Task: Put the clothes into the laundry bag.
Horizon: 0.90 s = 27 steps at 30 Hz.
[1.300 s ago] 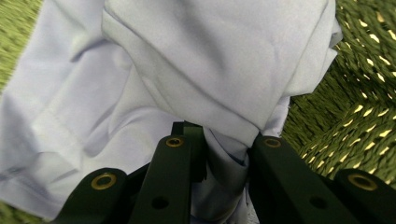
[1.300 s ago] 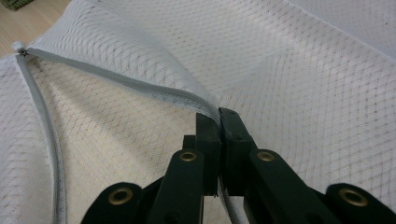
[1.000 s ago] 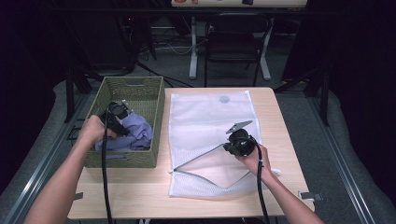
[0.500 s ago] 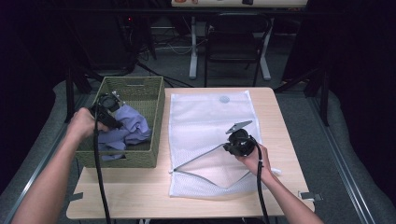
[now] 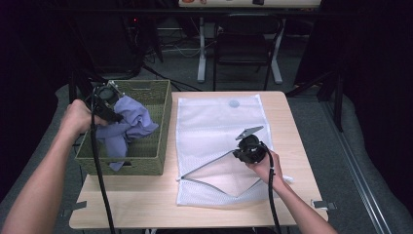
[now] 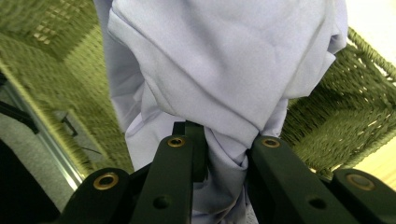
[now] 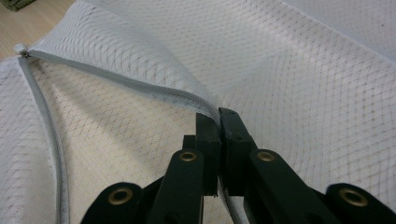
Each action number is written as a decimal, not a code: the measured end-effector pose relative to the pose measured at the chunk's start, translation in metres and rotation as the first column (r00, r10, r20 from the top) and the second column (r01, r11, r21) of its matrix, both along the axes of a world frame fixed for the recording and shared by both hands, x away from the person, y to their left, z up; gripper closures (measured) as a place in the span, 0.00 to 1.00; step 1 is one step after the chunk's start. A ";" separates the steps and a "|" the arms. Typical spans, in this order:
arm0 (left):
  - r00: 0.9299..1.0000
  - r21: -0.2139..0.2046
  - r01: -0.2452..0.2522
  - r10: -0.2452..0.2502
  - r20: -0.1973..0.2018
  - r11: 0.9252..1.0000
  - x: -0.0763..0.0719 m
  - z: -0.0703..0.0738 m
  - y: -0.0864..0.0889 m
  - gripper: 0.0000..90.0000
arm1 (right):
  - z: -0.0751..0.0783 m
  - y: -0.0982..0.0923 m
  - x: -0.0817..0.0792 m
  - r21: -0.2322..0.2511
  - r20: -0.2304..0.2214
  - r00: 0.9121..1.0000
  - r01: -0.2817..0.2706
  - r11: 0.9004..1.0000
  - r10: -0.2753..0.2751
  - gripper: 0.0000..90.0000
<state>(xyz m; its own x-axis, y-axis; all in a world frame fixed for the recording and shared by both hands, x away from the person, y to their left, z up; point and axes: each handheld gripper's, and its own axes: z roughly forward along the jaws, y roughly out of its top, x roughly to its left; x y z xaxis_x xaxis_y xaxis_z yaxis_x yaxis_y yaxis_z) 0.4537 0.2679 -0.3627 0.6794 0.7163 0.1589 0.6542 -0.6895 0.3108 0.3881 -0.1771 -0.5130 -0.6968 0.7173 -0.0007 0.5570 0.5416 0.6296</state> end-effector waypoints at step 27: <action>0.994 0.007 -0.011 0.010 0.106 1.000 -0.002 0.067 -0.007 0.92 | 0.001 -0.001 -0.001 -0.001 0.003 1.000 -0.006 1.000 0.006 0.98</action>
